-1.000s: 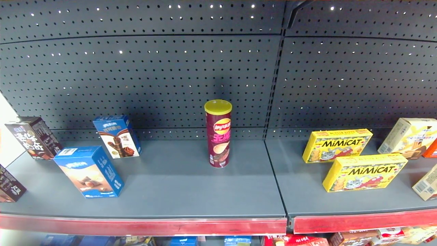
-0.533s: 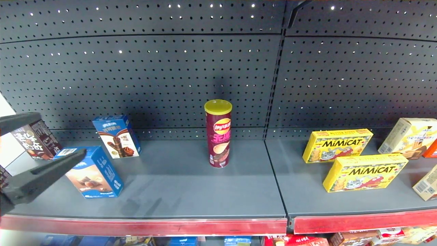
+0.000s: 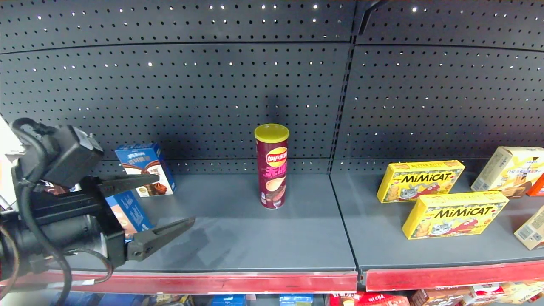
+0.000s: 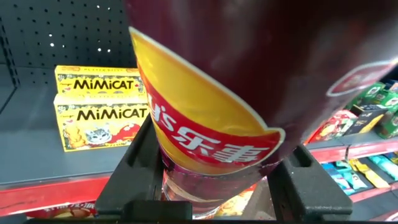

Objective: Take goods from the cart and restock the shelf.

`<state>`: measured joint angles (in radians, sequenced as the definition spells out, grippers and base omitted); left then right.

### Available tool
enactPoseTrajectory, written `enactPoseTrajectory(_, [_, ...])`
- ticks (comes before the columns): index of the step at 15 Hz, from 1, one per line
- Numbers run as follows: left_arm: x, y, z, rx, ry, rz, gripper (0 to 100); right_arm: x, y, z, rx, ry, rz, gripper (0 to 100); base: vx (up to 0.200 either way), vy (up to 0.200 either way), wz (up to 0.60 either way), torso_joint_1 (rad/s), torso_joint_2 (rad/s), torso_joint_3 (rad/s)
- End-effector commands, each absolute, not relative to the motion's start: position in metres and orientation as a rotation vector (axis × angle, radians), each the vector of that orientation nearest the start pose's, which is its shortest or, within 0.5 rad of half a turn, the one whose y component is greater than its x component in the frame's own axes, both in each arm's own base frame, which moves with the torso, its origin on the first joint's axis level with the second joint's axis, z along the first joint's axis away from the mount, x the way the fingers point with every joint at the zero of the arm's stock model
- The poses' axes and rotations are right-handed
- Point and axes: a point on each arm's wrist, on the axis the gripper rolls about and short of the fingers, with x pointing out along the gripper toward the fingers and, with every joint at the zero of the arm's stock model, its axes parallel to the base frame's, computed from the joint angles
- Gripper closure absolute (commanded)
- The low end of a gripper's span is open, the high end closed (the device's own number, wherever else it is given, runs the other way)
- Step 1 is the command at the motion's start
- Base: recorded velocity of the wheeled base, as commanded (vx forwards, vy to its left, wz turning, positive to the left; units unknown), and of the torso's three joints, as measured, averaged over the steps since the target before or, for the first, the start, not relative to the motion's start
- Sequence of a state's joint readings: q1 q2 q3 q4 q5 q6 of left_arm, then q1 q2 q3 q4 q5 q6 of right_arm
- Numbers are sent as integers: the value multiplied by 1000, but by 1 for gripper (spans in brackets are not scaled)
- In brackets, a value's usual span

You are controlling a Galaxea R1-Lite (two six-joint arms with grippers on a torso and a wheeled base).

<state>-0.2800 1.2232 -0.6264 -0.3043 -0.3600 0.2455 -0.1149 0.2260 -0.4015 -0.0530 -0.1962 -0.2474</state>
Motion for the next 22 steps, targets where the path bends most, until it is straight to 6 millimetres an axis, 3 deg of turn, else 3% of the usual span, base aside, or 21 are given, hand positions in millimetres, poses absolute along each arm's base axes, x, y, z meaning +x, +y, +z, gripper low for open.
enactPoseTrajectory(1, [196, -70, 203, 196, 280, -694, 0, -33, -1, 196, -238, -185, -338, 100, 0, 0, 0, 0, 0, 0])
enactPoseTrajectory(7, [263, -95, 175, 181, 326, -706, 0, -32, -1, 193, -283, -163, -344, 100, 0, 0, 0, 0, 0, 0])
enactPoseTrajectory(15, [336, -150, 167, 156, 253, -773, 0, -31, -1, 188, -313, -141, -370, 100, 0, 0, 0, 0, 0, 0])
enactPoseTrajectory(22, [357, -152, 156, 127, 241, -747, 0, -30, -1, 183, -317, -128, -372, 100, 0, 0, 0, 0, 0, 0])
